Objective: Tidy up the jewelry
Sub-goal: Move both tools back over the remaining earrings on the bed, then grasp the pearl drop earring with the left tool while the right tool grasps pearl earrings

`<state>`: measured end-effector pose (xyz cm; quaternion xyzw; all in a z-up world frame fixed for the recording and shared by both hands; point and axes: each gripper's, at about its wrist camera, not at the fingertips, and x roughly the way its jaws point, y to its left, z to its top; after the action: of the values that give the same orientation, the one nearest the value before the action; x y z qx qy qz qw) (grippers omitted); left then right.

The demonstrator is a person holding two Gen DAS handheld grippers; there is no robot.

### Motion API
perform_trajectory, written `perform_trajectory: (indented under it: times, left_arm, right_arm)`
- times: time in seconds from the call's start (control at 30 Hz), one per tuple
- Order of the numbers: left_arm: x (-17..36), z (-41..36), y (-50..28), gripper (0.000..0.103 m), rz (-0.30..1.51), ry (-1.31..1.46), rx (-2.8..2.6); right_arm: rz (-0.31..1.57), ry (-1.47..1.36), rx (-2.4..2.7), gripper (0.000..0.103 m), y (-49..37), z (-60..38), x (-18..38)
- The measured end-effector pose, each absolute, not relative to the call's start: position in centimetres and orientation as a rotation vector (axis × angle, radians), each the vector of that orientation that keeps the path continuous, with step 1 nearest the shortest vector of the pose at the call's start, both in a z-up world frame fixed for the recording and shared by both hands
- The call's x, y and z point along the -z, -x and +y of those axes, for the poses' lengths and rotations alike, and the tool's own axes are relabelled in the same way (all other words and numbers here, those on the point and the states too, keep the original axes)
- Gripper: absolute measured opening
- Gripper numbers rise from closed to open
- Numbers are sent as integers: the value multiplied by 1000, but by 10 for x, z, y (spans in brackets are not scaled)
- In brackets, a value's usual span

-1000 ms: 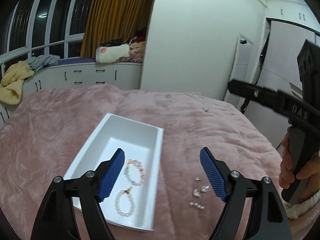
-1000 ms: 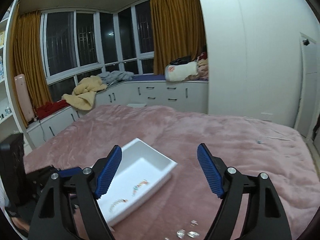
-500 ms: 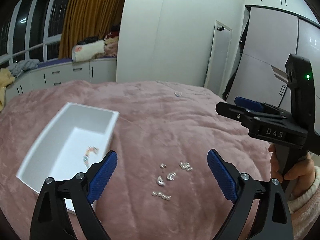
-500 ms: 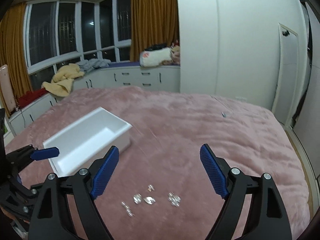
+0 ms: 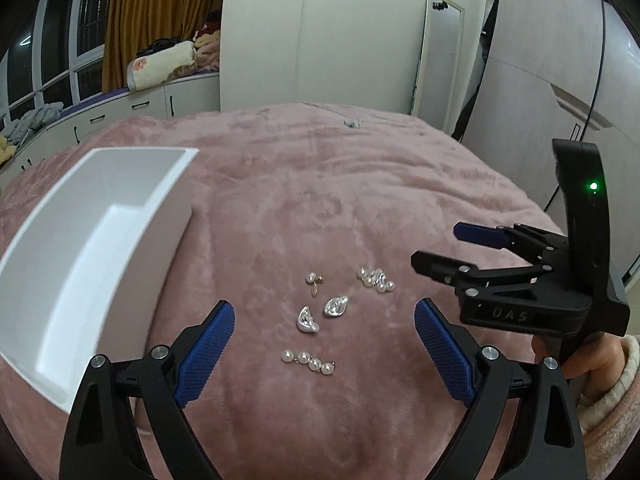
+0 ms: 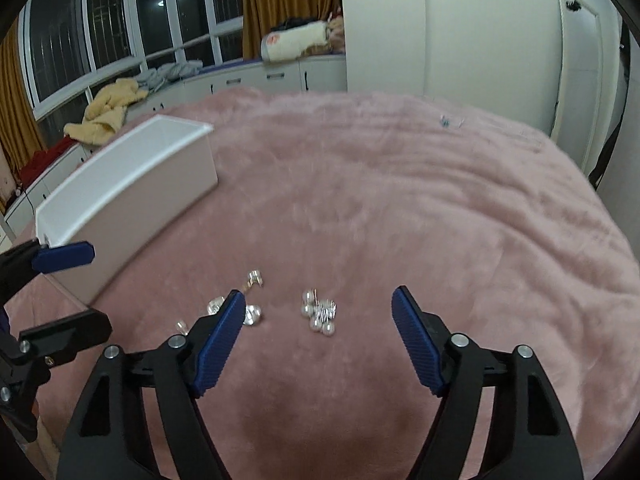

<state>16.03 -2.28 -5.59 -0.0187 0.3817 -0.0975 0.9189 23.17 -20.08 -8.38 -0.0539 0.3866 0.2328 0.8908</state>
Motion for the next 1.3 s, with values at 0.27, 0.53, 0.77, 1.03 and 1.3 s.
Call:
perform_trajectory:
  times: [0.27,0.53,0.77,1.03,1.3]
  left_arm:
    - [104,-18,-178,89,863,32,192]
    - [148,-11,-189,68,954,52,213]
    - [157,-7,-191,52,955,64,212]
    - [162,1,-191,16,989,136,249]
    - [159,3,-188,16,978,152,262]
  right_arm:
    - [887,129,-498,57,-245,-191,127]
    - [947,169,-493,43,-254,-183,156]
    - [963,136,-536,23,-258,-182,165]
    - [969,102,-550,12,-256,-184,162]
    - [955,94,-563,12,-248,-185,154]
